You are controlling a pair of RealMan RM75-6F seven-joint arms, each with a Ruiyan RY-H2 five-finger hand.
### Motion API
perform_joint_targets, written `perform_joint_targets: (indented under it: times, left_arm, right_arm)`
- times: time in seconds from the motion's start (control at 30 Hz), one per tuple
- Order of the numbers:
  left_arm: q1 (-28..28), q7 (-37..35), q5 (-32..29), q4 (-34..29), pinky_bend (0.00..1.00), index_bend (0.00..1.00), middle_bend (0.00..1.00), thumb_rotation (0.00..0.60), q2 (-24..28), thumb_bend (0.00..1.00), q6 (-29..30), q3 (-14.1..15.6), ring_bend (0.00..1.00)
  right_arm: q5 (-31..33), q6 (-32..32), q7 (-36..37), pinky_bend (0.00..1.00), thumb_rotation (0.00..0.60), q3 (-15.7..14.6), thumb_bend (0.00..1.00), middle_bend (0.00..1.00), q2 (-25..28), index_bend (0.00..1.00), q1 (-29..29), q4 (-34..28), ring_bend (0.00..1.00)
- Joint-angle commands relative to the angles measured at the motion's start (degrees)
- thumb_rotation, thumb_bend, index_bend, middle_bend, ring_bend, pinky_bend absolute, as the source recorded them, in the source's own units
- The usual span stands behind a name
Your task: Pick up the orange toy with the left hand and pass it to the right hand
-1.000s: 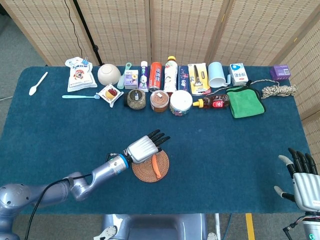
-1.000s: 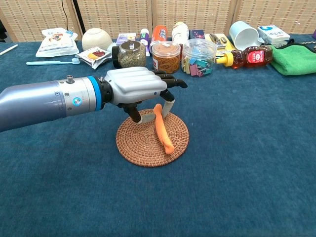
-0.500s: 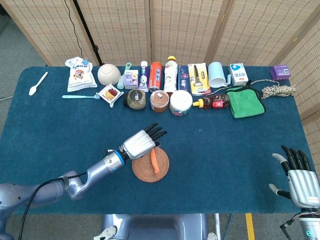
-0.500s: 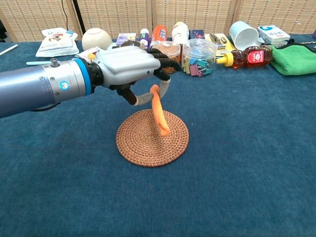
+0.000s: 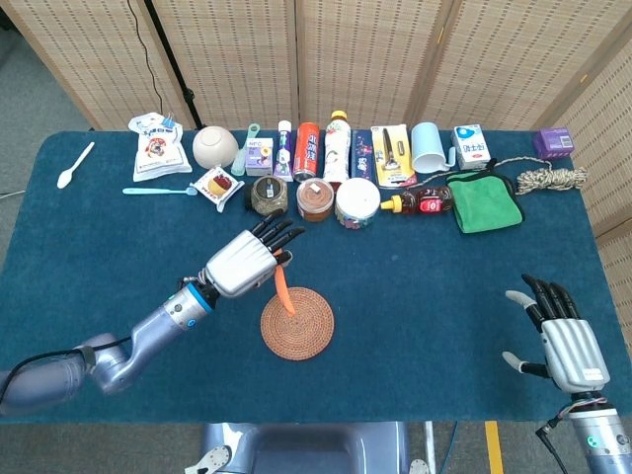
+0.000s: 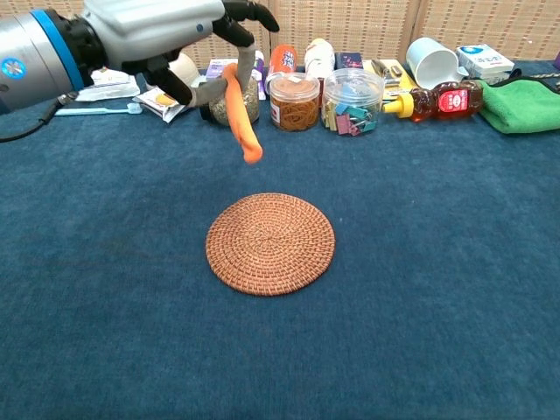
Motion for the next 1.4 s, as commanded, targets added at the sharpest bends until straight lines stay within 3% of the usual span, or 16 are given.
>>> perform_joint_targets:
  times: [0.03,0.3,0.6,0.77,0.97,1.4]
  left_arm:
    - [1.03,0.57,0.4,-2.56,0.03,0.66,0.14,0.6,2.85,0.5,1.6,-0.55,0.11]
    - [2.0,1.67,1.79,-7.06,0.03,0.66,0.14,0.6,8.4,0.5,3.56,-1.19,0.11]
    - [2.13,3.66,4.5,-9.51,0.03,0.66,0.14,0.6,12.26,0.5,5.52,-2.18,0.11]
    - [1.89,4.31,8.71,-9.11,0.03,0.66,0.14,0.6,13.86,0.5,7.77,-2.14,0.11]
    - [1.76,4.65,11.09,-10.54,0.03,0.66,0.14,0.6,14.9,0.5,8.67,-2.01,0.11]
    - [0.96,8.15,15.32,-12.62,0.03,0.66,0.14,0.6,14.33,0.5,8.81,-1.8,0.11]
  right_arm:
    - [-0.24,-1.6,1.98,0.07,0.6,0.26,0.0,0.08,0.1,0.21,1.39,-0.7,0.09]
    - [-0.23,-5.63,8.7,0.08,0.6,0.7,0.0,0.11,0.45,0.24,4.56,-2.99,0.09]
    - [0.39,-13.22,23.24,0.08,0.6,1.12,0.0,0.12,1.11,0.28,9.69,-5.93,0.09]
    - [-0.89,-20.55,36.46,0.08,0.6,0.24,0.0,0.13,-0.33,0.3,14.44,-7.0,0.09]
    - [-1.58,-25.75,44.89,0.08,0.6,0.13,0.0,0.14,-2.92,0.37,19.05,-5.71,0.09]
    - [-2.59,-33.54,67.57,0.07,0.6,0.98,0.0,0.14,-8.22,0.38,28.71,-2.18,0.05]
